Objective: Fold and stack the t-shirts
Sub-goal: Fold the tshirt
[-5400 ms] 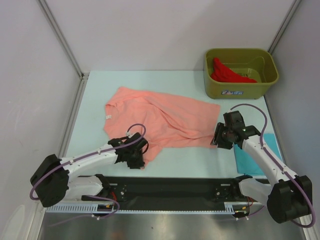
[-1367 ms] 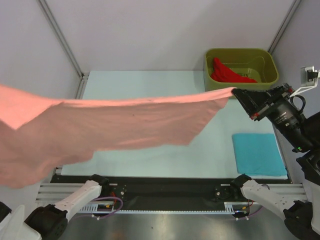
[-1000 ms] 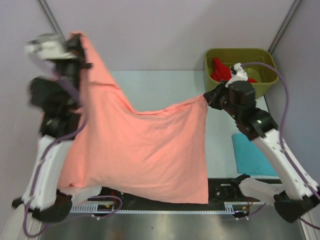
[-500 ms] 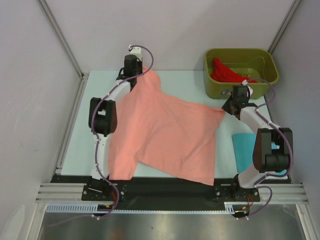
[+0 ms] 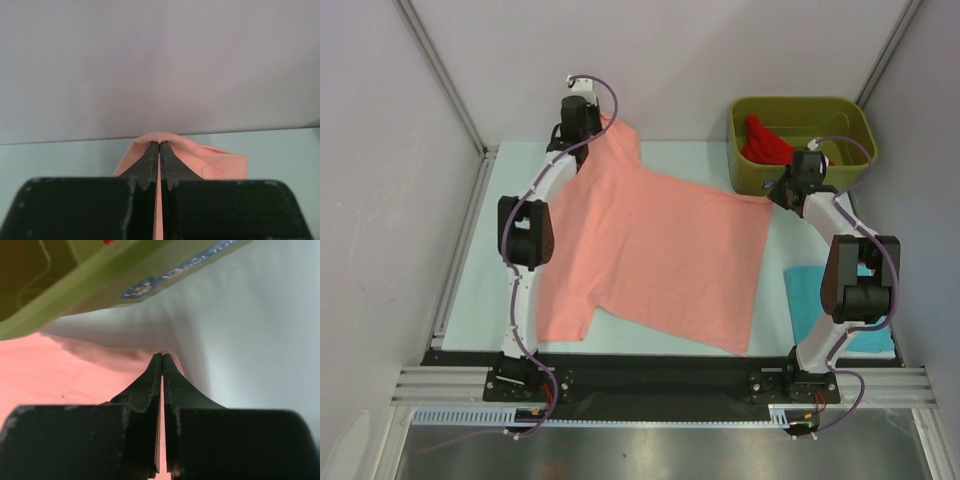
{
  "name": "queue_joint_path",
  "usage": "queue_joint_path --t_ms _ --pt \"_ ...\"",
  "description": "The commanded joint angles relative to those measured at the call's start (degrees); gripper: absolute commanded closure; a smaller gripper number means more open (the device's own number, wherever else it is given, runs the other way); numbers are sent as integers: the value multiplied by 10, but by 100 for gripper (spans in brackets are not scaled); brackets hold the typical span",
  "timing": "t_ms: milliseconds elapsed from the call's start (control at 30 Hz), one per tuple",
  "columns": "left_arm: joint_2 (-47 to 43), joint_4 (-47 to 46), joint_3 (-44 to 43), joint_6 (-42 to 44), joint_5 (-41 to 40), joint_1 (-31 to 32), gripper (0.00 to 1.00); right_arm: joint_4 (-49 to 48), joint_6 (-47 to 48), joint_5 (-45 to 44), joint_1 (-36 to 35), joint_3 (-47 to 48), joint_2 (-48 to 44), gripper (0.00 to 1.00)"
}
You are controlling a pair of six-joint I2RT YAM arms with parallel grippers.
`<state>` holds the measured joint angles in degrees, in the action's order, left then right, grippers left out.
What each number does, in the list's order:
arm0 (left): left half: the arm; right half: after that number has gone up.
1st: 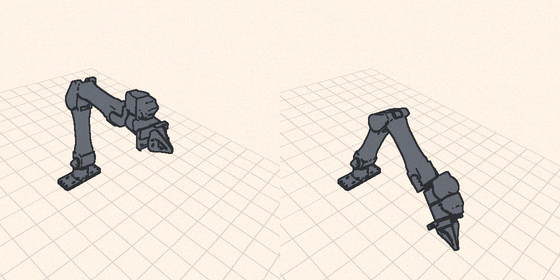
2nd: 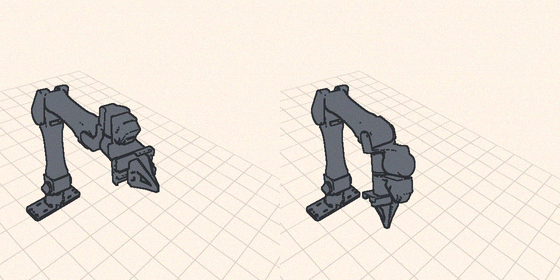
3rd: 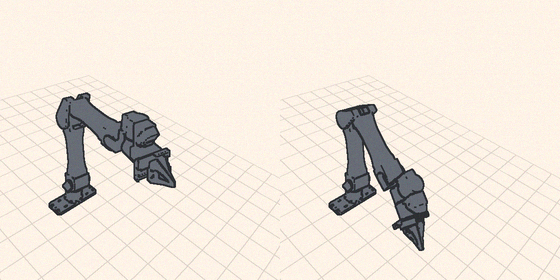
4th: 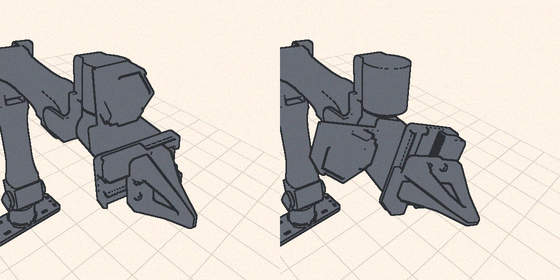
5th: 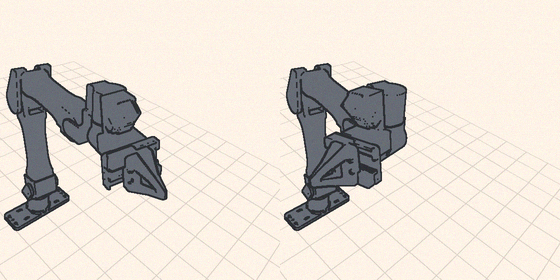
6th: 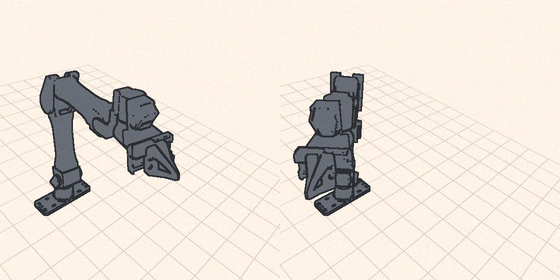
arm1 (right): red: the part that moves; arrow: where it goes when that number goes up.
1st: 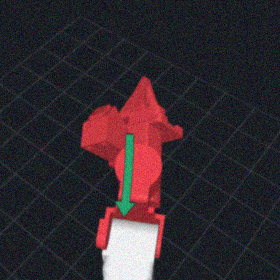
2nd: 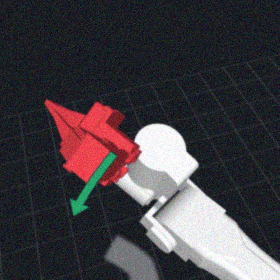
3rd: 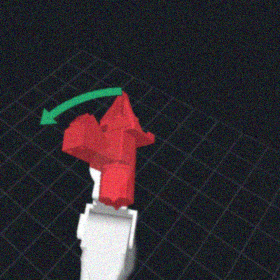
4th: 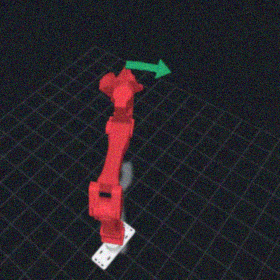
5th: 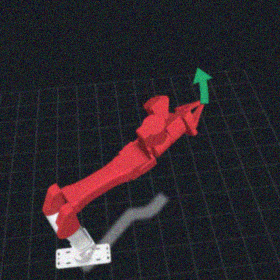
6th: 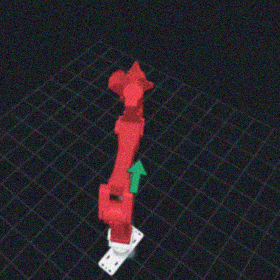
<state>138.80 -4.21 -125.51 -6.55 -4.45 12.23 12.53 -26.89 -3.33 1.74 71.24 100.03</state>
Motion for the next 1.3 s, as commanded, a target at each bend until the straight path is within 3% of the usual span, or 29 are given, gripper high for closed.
queue_joint_path --t_ms 0,167,300,400,633,900,1267 --pt "-74 19 20 7 3 -12 100 33 3 3 3 43 -7 100" --pt "-150 106 98 0 -1 -12 100 105 -11 24 0 25 -58 100" --pt "-249 131 237 -16 -27 -14 100 144 -10 45 1 -18 -109 100" --pt "-314 172 292 -22 -39 -25 100 168 -9 61 1 -39 -144 100" --pt "-398 285 366 -24 -70 -52 100 211 0 100 1 -82 -172 100" --pt "-461 314 472 -62 -78 -70 100 217 -4 116 0 -129 -201 100" --pt "-514 344 548 -94 -104 -71 100 217 4 108 -1 -153 -201 100"
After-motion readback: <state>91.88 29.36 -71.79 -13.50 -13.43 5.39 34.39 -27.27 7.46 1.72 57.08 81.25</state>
